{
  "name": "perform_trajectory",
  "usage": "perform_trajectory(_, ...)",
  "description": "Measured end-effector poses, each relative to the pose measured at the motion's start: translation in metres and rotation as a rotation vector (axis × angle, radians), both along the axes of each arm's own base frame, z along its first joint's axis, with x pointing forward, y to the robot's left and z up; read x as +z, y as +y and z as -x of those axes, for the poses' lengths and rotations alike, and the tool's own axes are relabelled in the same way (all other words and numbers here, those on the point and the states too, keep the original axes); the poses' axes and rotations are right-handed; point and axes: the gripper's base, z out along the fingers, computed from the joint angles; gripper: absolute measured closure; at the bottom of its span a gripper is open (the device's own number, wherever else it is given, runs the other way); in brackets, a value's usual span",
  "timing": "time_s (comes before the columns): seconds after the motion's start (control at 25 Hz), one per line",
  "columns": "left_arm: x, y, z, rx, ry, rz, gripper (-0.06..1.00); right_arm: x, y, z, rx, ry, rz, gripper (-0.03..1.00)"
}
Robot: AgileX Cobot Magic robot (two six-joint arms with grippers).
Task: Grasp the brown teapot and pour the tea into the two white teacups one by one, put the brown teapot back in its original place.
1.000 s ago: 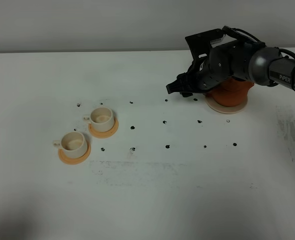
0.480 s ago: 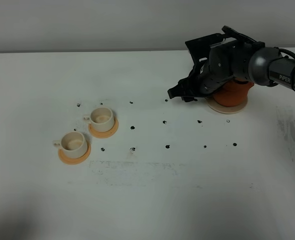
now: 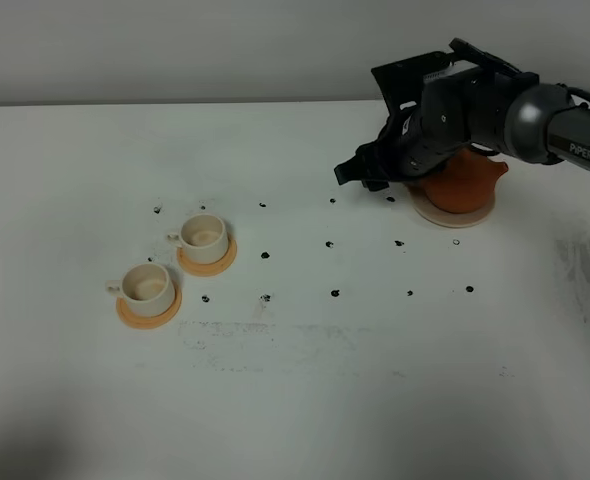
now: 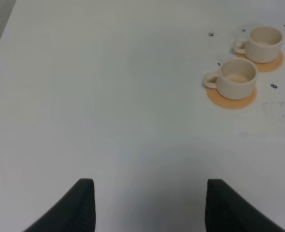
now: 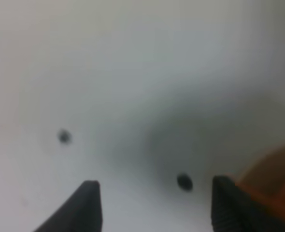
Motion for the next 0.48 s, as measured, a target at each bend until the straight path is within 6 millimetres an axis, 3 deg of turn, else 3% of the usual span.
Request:
perform_trajectory(0.2, 0.0, 0.0, 0.0, 0.0, 0.0, 0.0, 0.44, 0.012, 0.008, -0.004, 0.016, -0.103, -0.045, 0.49)
perform_trajectory(0.48, 0.0, 0.0, 0.0, 0.0, 0.0, 0.0, 0.44, 0.008, -0.016, -0.017, -0.026, -0.138, -0.037, 0.49)
